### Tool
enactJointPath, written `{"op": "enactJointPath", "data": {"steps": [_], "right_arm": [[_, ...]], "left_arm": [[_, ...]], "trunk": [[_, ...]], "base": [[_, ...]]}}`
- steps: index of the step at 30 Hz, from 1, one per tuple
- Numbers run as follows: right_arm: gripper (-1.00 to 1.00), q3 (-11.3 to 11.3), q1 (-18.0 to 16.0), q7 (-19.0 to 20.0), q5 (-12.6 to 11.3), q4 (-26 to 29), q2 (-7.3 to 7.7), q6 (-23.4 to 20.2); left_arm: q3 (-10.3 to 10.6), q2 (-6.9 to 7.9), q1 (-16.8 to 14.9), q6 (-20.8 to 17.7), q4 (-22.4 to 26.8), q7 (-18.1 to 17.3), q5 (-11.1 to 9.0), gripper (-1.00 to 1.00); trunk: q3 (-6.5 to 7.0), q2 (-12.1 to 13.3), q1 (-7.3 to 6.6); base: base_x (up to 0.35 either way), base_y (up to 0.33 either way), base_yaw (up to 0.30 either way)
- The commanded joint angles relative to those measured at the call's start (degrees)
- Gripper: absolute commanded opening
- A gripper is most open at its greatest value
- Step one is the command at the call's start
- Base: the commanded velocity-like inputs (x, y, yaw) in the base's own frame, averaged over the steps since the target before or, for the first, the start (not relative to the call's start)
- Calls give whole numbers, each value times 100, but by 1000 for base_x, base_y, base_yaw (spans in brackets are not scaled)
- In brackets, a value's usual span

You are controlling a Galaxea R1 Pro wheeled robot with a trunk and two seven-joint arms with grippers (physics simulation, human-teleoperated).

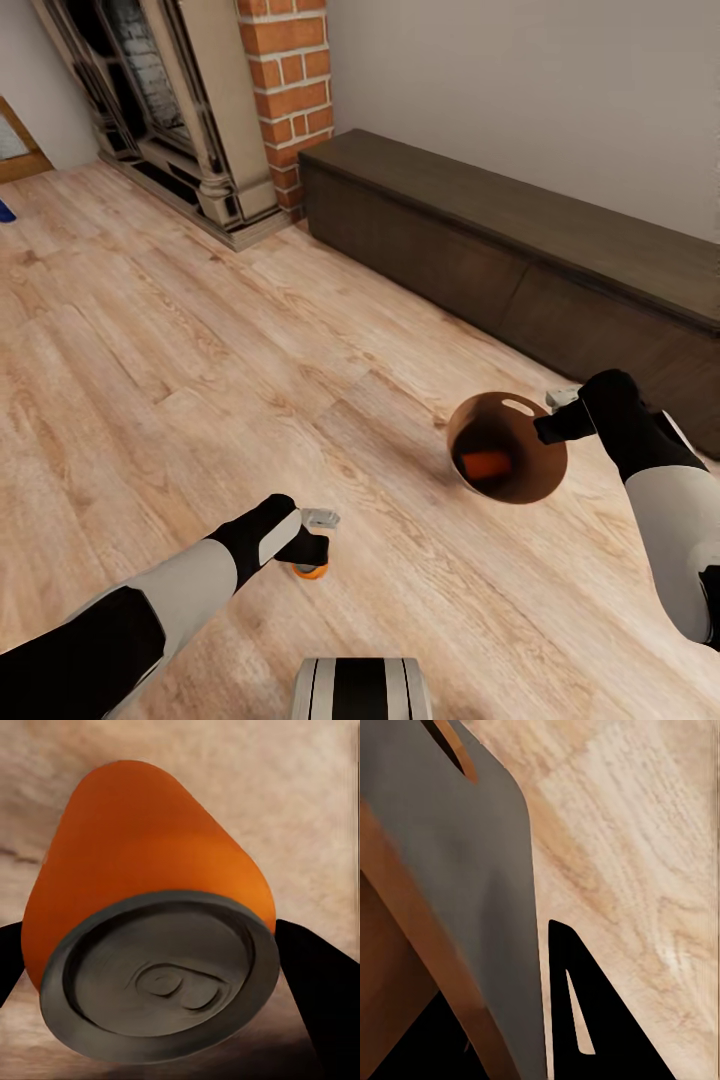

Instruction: Put the three can of soda from the living room inside the tash can in the kitchen.

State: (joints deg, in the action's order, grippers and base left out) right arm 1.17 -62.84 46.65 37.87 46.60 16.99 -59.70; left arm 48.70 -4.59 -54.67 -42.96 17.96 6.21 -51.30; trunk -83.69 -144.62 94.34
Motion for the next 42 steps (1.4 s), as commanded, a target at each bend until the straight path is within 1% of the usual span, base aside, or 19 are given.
{"op": "enactJointPath", "data": {"steps": [1, 14, 18, 33, 37, 42], "right_arm": [[-100, -3, 0, 22, -69, -1, -2, -30], [-100, -12, 2, 28, -74, -7, -3, -30], [-100, 2, 9, 28, -97, -10, -17, -30], [-100, 60, 70, 39, -150, -25, -20, -30], [-100, 71, 138, 49, -162, -26, -20, -30], [-100, 236, 367, 67, -166, -21, -27, -30]], "left_arm": [[0, -2, 0, -1, 1, -5, 4, -100], [0, 8, 0, -2, 9, -44, 22, -100], [5, 18, 0, -2, 13, -97, 23, -100], [8, 27, 0, -10, 14, -102, 29, -100], [8, 40, 0, 0, 21, -102, 38, -100], [11, 57, 0, 27, 22, -112, 40, -100]], "trunk": [[23, 2, -2], [311, 19, -36], [400, 24, -46], [732, 44, -85], [821, 50, -95], [931, 56, -108]], "base": [[0, 0, 0], [0, 0, 0], [0, 0, 0], [0, 0, 0], [0, 0, 0], [0, 0, 0]]}}
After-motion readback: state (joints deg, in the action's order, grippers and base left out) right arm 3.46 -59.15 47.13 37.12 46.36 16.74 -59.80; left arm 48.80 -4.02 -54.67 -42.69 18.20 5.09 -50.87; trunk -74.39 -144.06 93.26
